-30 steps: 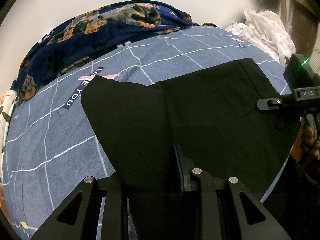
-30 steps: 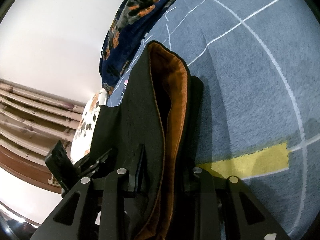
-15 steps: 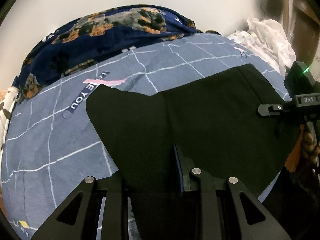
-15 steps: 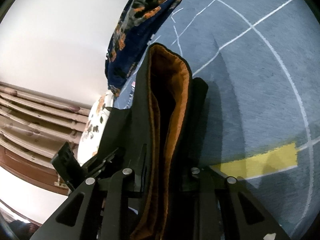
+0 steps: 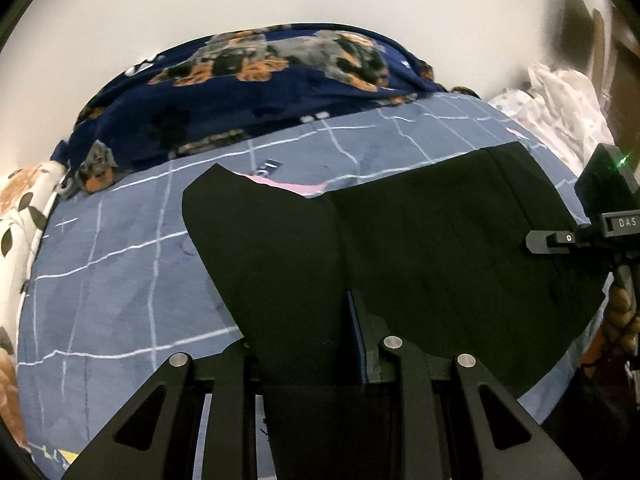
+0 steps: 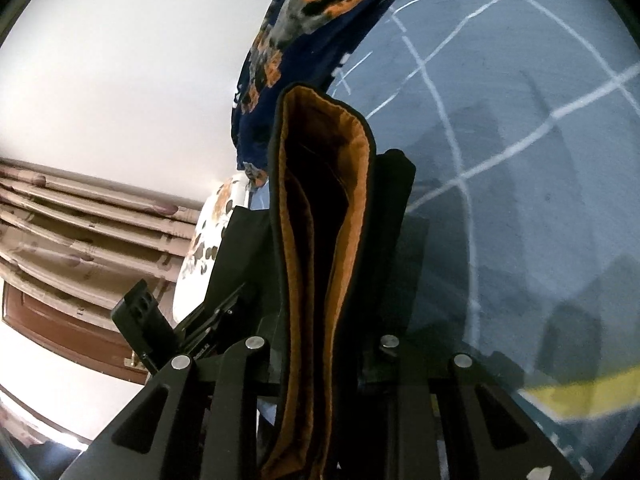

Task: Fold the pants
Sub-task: 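Lift and carry the folded trousers with both grippers toward the floral pillow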

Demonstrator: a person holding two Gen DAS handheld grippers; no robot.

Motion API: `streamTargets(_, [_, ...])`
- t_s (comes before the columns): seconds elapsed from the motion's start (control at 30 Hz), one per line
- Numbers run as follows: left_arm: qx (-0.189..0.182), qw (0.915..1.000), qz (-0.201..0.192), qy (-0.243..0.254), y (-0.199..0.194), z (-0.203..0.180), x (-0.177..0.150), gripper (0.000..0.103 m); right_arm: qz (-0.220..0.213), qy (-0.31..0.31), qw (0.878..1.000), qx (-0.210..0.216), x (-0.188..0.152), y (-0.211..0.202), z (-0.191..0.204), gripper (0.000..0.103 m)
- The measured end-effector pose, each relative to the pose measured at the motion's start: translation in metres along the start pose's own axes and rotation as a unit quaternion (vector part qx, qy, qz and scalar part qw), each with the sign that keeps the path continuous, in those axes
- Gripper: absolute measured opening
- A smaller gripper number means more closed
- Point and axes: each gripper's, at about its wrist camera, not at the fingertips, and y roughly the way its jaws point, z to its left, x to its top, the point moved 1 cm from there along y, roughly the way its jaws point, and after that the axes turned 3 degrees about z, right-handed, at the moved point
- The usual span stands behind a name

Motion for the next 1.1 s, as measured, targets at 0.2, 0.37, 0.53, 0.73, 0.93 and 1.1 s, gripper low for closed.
streamTargets(0.2, [0.013, 0.9997, -0.005, -0.019, 0.002, 0.028, 0.007, 0.025, 0.015, -0.012, 1.0, 0.004, 0.023, 0.029, 0.017, 0.022])
streamTargets(0.37, [0.026, 0.999, -0.012, -0.034, 0.004, 0.049, 0.016, 0.025, 0.025, -0.016, 1.0, 0.009, 0.037, 0.05, 0.027, 0.022])
streamTargets(0.53, [0.036, 0.9978, -0.02, -0.053, 0.006, 0.072, 0.027, 0.025, 0.035, -0.021, 0.999, 0.013, 0.052, 0.071, 0.037, 0.022])
streamTargets(0.73, [0.049, 0.996, -0.03, -0.069, 0.01, 0.097, 0.041, 0.025, 0.043, -0.035, 0.998, 0.015, 0.075, 0.095, 0.051, 0.022])
streamTargets(0.93, [0.066, 0.9944, -0.038, -0.074, 0.019, 0.118, 0.055, 0.025, 0.045, -0.041, 0.998, 0.021, 0.093, 0.113, 0.06, 0.022])
streamTargets(1.1, [0.072, 0.9926, -0.045, -0.086, 0.028, 0.134, 0.067, 0.025, 0.044, -0.044, 0.998, 0.026, 0.11, 0.128, 0.064, 0.022])
